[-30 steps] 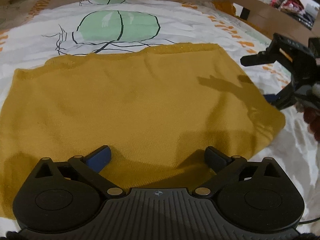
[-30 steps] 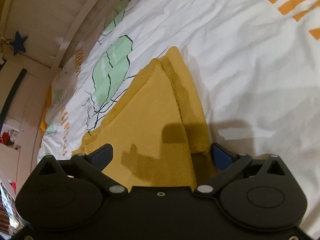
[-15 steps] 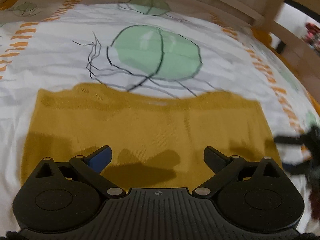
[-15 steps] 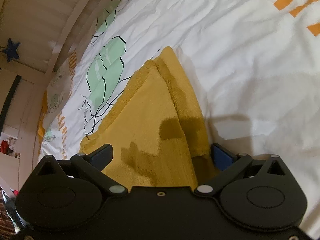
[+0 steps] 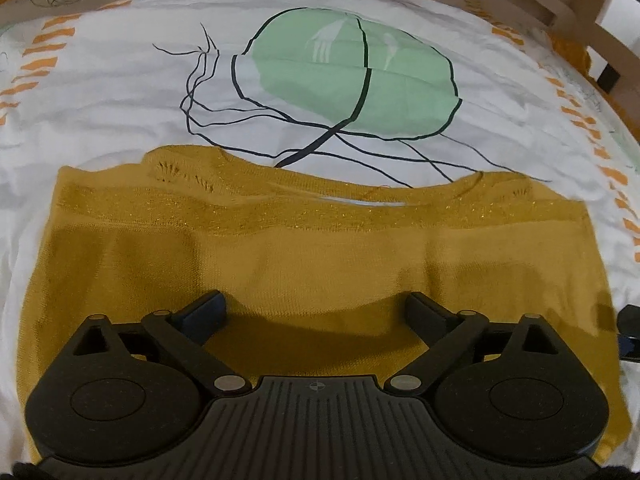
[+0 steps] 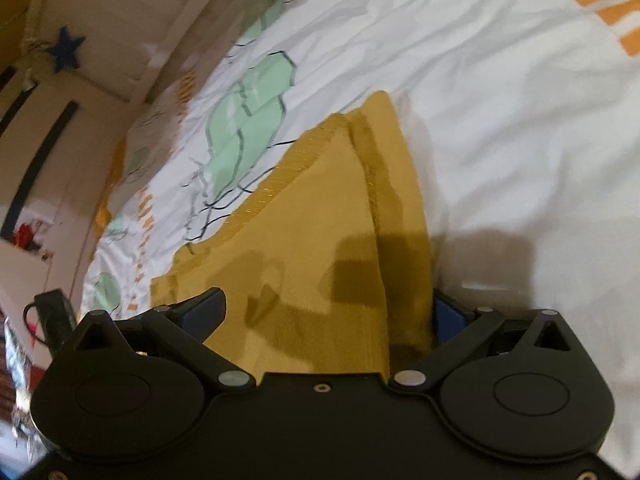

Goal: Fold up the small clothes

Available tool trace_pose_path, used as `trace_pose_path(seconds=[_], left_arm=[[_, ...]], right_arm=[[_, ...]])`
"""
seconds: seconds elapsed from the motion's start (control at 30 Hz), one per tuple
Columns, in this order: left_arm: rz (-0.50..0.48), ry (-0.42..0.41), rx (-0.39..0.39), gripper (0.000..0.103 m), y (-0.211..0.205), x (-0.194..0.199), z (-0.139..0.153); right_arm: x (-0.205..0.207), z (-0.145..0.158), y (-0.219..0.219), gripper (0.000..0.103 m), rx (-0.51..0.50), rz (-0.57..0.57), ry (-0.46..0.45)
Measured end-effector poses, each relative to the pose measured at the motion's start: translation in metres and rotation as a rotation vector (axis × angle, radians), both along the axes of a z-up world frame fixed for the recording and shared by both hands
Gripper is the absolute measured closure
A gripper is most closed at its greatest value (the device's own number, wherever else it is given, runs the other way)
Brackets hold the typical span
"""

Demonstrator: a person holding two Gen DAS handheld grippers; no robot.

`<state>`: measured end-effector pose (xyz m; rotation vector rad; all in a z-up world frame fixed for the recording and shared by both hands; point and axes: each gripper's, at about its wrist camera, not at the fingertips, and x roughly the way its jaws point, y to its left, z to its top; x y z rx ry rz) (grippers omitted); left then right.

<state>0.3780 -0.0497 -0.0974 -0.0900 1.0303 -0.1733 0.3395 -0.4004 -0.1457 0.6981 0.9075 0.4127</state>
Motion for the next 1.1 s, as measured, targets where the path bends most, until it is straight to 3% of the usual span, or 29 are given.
trace_pose_path(seconds=[0.23, 0.5, 0.53, 0.6, 0.67, 0.77, 0.87, 1.1], left_arm=[[0.006, 0.010, -0.099, 0.007, 0.022, -0.012, 0.017], [-0.007, 0.006, -0.098, 0.007, 0.056, -0.041, 0.034], [-0.009, 0.005, -0.090, 0.007, 0.060, -0.043, 0.035], [-0.004, -0.010, -0.075, 0.007, 0.069, -0.045, 0.035], [0.009, -0.021, -0.063, 0.007, 0.077, -0.045, 0.034], [0.035, -0.004, -0.098, 0.007, 0.089, -0.042, 0.029], [0.050, 0.023, -0.136, 0.007, 0.097, -0.035, 0.026], [0.030, 0.019, -0.157, 0.007, 0.108, -0.025, 0.044]], right_arm=[[-0.002, -0.008, -0.007, 0.000, 0.092, 0.000, -0.075], [0.002, -0.005, 0.000, 0.000, 0.047, 0.053, -0.092], [0.002, -0.005, 0.000, 0.003, 0.043, 0.056, -0.091], [0.002, -0.004, 0.002, 0.018, 0.020, 0.059, -0.092], [0.002, -0.005, 0.003, 0.052, -0.007, 0.046, -0.084], [0.002, -0.013, -0.001, 0.067, 0.004, 0.024, -0.061], [0.000, -0.007, 0.003, 0.076, -0.034, 0.023, -0.072], [-0.009, 0.023, 0.030, 0.078, -0.195, 0.004, -0.120]])
